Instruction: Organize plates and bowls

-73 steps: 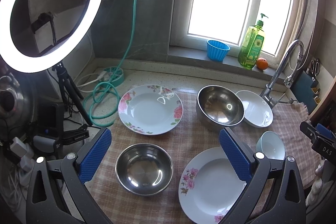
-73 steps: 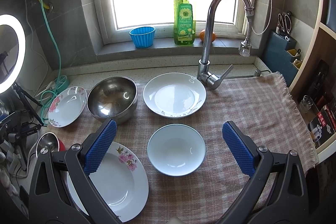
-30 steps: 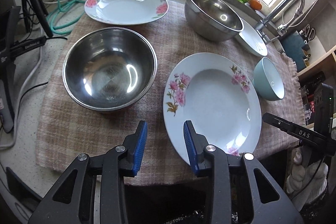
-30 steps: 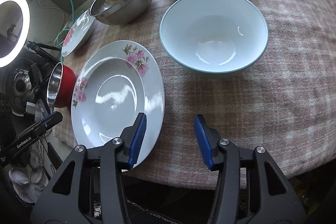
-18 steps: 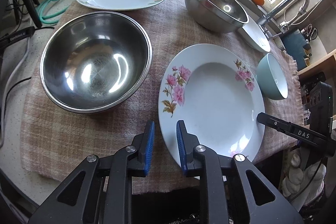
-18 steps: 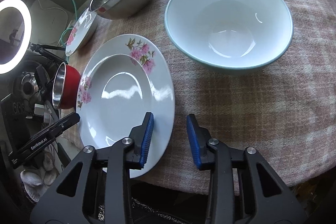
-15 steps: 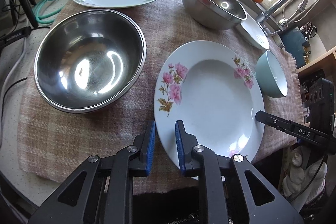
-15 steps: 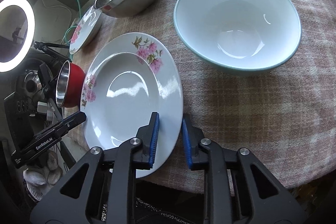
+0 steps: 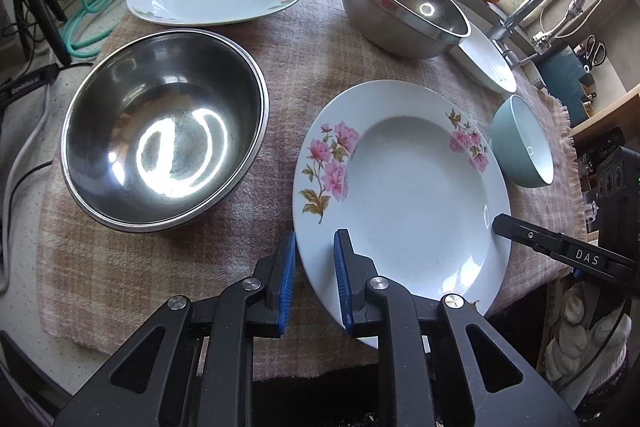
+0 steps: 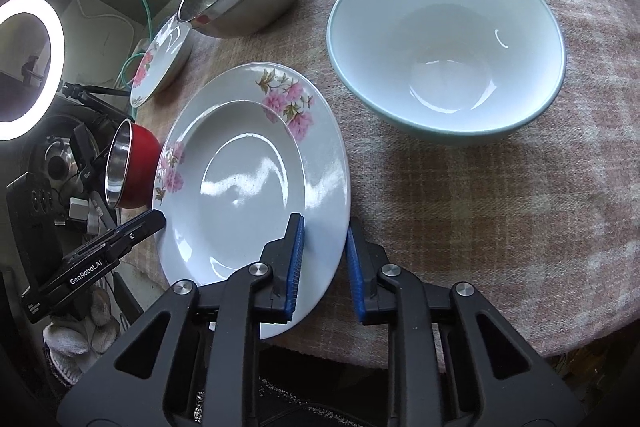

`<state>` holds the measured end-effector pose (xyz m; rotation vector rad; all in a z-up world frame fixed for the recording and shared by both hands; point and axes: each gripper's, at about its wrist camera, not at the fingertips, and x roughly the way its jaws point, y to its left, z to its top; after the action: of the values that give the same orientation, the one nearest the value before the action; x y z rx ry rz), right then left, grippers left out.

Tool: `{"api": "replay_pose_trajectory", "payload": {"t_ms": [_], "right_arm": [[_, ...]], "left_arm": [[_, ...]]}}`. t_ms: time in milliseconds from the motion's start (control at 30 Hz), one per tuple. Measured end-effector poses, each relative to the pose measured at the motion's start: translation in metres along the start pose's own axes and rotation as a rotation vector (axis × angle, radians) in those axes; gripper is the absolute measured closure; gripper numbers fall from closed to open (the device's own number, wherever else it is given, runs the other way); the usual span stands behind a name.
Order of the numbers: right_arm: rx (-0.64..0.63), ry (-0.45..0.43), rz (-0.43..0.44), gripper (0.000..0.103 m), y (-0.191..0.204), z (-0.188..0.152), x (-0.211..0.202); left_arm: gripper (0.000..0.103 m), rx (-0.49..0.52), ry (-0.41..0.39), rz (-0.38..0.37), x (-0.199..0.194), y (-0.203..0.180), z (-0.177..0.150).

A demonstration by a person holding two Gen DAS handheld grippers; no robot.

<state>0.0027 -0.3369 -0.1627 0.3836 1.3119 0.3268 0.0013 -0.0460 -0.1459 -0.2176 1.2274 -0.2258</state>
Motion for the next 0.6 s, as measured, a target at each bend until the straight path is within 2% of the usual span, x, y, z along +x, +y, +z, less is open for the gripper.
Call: {"api": "replay_pose_trajectory", "payload": {"t_ms": [600], "right_arm": [[0.024,0.000,-0.019,0.081,-0.013,-0.004,-0.008]], "left_arm": [[0.086,0.040,0.016,-0.004,0.002,-0.017,-0.005]]}}
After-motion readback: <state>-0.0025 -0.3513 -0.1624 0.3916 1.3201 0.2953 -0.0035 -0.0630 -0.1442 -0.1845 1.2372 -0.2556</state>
